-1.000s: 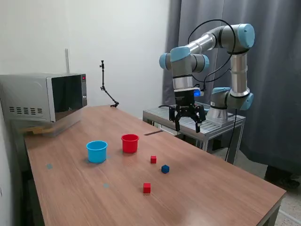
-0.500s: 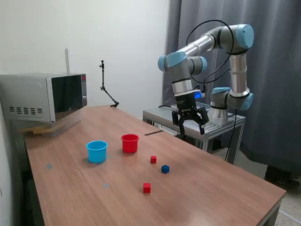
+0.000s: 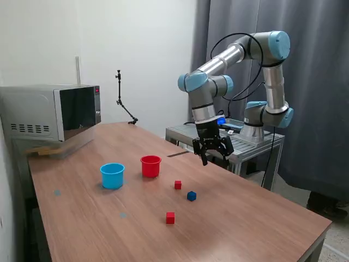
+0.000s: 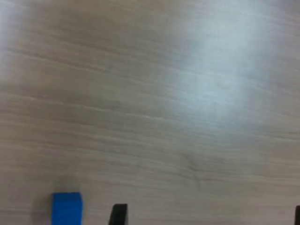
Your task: Place red objects in the red bin, and blue objects in the blue bin.
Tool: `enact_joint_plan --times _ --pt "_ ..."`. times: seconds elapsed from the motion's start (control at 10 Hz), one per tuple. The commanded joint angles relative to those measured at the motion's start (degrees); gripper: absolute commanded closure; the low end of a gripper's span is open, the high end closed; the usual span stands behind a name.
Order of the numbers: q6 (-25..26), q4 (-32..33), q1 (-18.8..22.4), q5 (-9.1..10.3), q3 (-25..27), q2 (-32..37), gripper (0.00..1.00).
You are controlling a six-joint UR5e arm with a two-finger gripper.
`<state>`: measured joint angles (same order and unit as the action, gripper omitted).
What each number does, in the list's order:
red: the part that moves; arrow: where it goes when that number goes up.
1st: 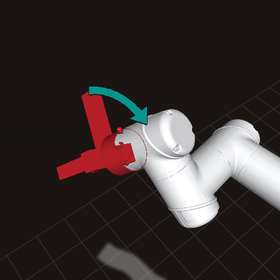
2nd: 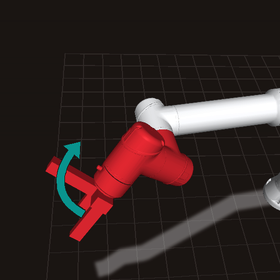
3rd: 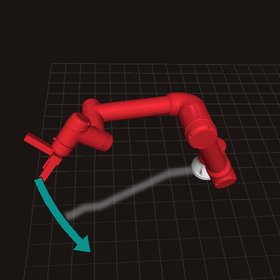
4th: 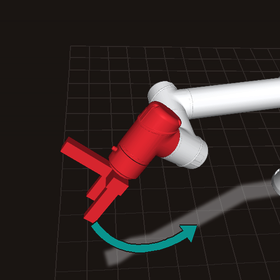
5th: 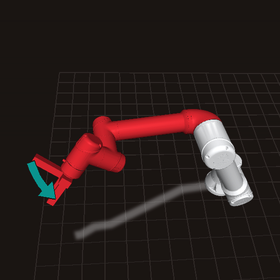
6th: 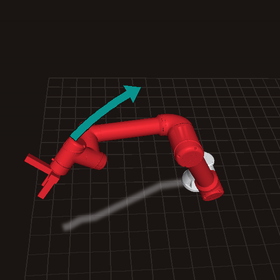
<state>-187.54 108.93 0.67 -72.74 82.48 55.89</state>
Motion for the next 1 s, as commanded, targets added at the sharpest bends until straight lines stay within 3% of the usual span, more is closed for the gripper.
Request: enact_joint_plan --times 0.0,0.1,0.4,0.8,0.9 --pt "-4.2 0.6 -0.8 -2.83 -0.1 -0.9 0.00" --pt "-4.4 3.1 -0.9 -6.42 0.0 -2.2 0.00" --pt "-4.3 9.5 -1.3 -6.80 0.5 -4.8 0.00" --pt "-4.4 11.5 -1.2 -7.59 0.8 -6.0 0.00" --pt "-4.4 12.1 -1.2 -9.86 0.8 -6.4 0.00"
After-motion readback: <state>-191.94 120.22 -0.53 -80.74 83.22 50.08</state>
